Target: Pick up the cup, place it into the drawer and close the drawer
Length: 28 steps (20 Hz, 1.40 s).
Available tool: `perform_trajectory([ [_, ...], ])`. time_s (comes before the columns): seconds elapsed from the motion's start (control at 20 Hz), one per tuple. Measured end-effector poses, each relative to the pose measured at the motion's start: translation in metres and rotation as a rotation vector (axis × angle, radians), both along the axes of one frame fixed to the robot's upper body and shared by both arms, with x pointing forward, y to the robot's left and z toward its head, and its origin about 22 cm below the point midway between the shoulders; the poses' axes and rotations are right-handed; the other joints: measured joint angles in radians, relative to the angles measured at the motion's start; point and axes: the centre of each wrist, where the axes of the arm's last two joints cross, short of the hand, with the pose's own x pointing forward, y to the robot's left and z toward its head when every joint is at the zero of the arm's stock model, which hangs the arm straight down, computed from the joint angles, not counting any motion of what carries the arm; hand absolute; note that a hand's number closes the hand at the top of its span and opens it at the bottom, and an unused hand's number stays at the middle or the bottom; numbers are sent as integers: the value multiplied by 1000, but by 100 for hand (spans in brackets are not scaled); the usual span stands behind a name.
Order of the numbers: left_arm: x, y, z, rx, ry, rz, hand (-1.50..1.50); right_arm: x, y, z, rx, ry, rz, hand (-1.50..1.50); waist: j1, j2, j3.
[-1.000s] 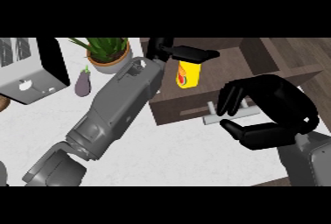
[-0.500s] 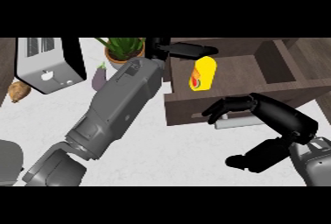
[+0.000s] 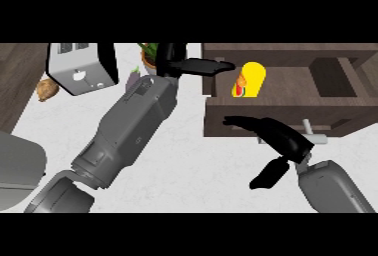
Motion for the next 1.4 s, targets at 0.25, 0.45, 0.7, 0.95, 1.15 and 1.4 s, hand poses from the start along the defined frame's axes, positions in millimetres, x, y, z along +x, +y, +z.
perform_trajectory([
  [0.25, -5, 14, -15, -27, -1, -4, -150, 25, -3, -45, -103, 33, -22, 150, 43, -1, 1],
  [0.45, -7, 37, -24, -42, 2, -3, -150, 51, -11, -60, -122, 17, -69, 150, 65, -4, -3],
  [0.7, -8, 60, -23, -53, -7, -20, -150, 82, -34, -52, -52, -46, -131, 150, 99, 5, 2],
  [0.95, -12, 72, -26, -59, 0, -43, -150, 107, -51, -32, 31, -94, -219, 150, 129, 16, 8],
  [1.15, -14, 84, -28, -55, -2, -56, -150, 110, -58, -31, 93, -72, -224, 150, 139, 16, 10],
  [1.4, -17, 91, -31, -49, 4, -75, -150, 109, -68, -30, 157, -30, -223, 150, 153, 17, 12],
])
